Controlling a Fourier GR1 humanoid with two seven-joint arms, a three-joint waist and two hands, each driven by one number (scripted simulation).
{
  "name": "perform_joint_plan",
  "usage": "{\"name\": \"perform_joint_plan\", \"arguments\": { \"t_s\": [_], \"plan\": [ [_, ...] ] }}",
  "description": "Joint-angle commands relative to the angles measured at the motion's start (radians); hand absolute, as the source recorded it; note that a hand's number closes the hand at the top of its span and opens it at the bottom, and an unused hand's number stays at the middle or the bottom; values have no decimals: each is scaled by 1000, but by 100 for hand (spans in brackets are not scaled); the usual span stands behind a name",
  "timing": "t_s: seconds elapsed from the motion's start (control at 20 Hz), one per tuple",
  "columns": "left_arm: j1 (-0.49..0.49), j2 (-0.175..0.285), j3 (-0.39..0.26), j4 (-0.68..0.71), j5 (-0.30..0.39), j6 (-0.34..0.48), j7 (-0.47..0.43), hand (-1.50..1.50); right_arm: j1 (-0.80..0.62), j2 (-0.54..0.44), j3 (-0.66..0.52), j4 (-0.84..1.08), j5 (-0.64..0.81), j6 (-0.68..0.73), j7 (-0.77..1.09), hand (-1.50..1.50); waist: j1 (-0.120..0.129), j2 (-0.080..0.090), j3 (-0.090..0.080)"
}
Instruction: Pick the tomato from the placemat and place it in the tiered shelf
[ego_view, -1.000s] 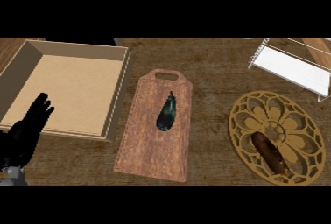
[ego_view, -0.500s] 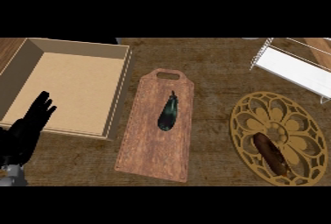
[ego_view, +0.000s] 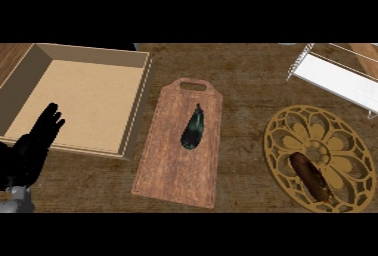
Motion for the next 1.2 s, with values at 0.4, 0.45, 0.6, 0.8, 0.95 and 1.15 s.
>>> {"name": "perform_joint_plan", "arguments": {
  "t_s": [0.4,0.45,0.6,0.8,0.95,1.15],
  "plan": [
    [20,-14,2,66,-27,-12,4,0,-70,23,-48,446,58,-252,-224,150,9,13,-8],
    [13,5,19,17,-4,-19,56,0,-134,9,-43,494,68,-241,-222,150,15,11,-7],
    [47,-16,13,-3,8,-26,39,0,-114,8,-103,558,62,-340,-198,150,14,11,-7],
    [12,-12,8,-9,-11,-15,66,0,-149,-27,-82,706,109,-372,-268,-150,23,16,-6],
    [8,2,46,60,19,-52,19,0,-114,-21,-52,723,130,-382,-347,-150,12,13,-7],
    [18,-31,3,22,-16,-28,40,0,-202,5,-100,782,93,-431,-358,-150,19,13,-7]
  ]
}}
